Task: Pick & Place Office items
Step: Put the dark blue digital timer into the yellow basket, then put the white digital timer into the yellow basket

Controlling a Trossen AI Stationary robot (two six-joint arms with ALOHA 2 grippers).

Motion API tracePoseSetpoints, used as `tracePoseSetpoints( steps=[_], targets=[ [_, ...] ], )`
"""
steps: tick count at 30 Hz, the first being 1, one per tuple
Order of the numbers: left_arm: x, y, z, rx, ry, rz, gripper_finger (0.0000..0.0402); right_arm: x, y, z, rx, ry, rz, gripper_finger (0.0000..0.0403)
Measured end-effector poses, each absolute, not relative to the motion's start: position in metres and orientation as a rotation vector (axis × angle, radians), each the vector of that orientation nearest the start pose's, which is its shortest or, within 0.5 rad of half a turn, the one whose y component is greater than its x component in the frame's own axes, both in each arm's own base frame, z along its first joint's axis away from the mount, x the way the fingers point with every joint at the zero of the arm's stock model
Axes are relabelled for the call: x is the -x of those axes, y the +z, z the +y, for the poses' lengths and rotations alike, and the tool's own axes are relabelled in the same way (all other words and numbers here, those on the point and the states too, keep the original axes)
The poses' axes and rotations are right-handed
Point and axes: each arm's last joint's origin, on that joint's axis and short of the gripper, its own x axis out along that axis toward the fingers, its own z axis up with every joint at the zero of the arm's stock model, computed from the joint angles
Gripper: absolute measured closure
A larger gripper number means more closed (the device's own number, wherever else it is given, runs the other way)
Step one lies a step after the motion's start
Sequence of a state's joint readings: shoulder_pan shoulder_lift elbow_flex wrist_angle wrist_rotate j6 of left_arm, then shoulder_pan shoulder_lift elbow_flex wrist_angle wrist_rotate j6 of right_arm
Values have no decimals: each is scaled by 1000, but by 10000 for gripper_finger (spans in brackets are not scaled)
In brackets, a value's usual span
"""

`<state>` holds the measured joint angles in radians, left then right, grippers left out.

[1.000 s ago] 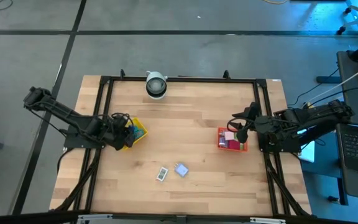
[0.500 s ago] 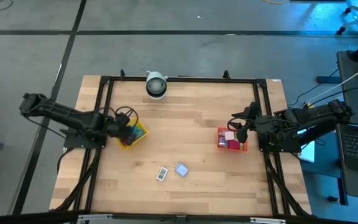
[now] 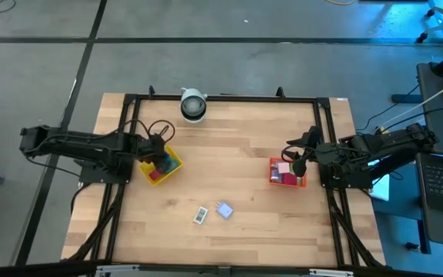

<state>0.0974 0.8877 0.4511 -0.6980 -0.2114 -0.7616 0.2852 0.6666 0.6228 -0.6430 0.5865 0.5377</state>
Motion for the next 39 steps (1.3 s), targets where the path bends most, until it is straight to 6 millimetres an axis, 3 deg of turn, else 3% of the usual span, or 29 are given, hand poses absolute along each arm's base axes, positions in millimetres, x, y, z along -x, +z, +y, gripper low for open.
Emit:
tracePoseSetpoints(
  steps=[5,16,21,28,34,39],
  targets=[
    [-138,158,21,663,638,985,245,-130,258,22,-226,-441,526,199],
    [-139,158,21,686,616,967,243,-130,258,22,-224,-441,527,199],
    [-140,158,21,680,604,972,219,-130,258,22,-227,-441,526,199],
    [-147,172,22,647,583,928,174,-130,257,22,-233,-429,532,199],
    [-155,192,24,644,581,858,168,-130,257,22,-212,-419,538,199],
    [-173,217,20,684,362,704,168,-130,257,22,-205,-410,543,199]
  ],
)
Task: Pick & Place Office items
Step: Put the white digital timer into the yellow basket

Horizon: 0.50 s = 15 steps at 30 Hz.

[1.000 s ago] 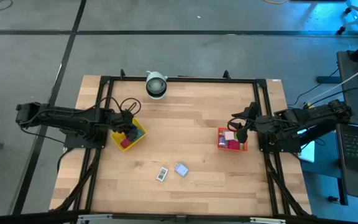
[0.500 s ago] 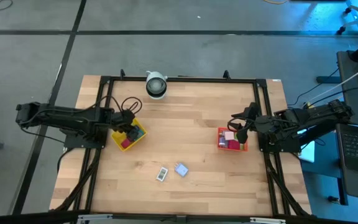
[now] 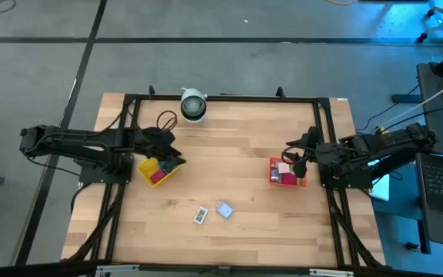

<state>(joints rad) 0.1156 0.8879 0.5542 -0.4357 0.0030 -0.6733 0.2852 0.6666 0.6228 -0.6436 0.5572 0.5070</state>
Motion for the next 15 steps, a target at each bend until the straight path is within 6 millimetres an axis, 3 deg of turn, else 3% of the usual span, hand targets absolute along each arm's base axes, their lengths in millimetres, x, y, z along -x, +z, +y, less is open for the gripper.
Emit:
tracePoseSetpoints(
  steps=[6,11,15],
  targets=[
    [-193,249,10,874,94,400,168,-130,257,22,-209,-418,539,199],
    [-201,245,-10,976,80,428,167,-130,257,22,-213,-415,540,199],
    [-217,254,-29,979,-63,292,169,-130,257,22,-213,-414,540,199]
  ],
)
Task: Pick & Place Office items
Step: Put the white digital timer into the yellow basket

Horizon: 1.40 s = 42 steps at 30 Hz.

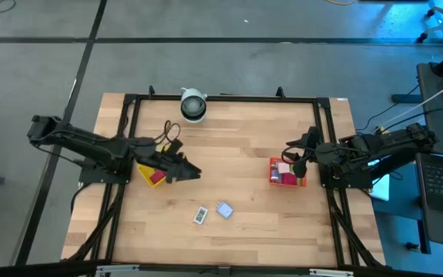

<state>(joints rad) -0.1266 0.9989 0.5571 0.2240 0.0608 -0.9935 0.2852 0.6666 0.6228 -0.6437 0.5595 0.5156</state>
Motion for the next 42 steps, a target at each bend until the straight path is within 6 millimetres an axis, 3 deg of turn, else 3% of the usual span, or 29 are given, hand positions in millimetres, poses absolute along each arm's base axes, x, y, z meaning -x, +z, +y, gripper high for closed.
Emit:
tracePoseSetpoints(
  steps=[3,6,15,18,23,31,36,42],
  targets=[
    [-225,270,-41,970,-233,124,169,-130,257,22,-214,-412,541,199],
    [-229,283,-45,956,-264,107,167,-130,257,23,-217,-402,546,199],
    [-244,322,-62,789,64,473,173,-130,257,24,-229,-361,564,199],
    [-257,324,-71,784,136,563,173,-130,257,24,-230,-358,564,199],
    [-284,300,-91,811,242,764,174,-130,257,24,-236,-346,569,199],
    [-323,253,-120,849,179,1036,174,-130,257,24,-223,-337,575,199],
    [-336,235,-125,857,255,1094,174,-130,256,24,-214,-334,577,199],
    [-332,200,-122,798,459,1274,174,-130,256,24,-210,-334,579,199]
  ],
)
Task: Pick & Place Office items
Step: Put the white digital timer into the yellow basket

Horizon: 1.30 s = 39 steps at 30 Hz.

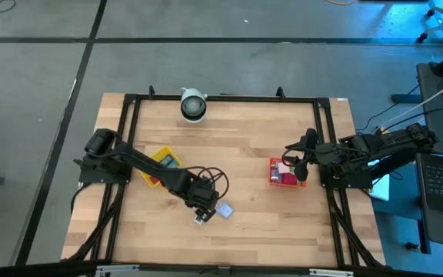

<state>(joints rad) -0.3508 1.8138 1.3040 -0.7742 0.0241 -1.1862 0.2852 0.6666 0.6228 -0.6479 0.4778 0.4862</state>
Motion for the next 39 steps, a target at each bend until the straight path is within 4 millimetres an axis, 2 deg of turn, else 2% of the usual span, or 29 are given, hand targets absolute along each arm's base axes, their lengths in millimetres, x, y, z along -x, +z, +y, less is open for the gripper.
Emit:
tracePoseSetpoints(
  steps=[5,23,28,33,39],
  targets=[
    [-334,186,-124,794,492,1322,174,-130,256,24,-185,-328,587,199],
    [-337,183,-128,838,562,1242,165,-130,256,26,-203,-273,607,199],
    [-344,169,-137,872,549,1233,165,-130,255,26,-210,-258,612,199],
    [-347,151,-145,874,544,1302,164,-130,256,26,-211,-256,612,199],
    [-351,143,-149,866,536,1334,164,-130,256,26,-206,-254,612,199]
  ],
)
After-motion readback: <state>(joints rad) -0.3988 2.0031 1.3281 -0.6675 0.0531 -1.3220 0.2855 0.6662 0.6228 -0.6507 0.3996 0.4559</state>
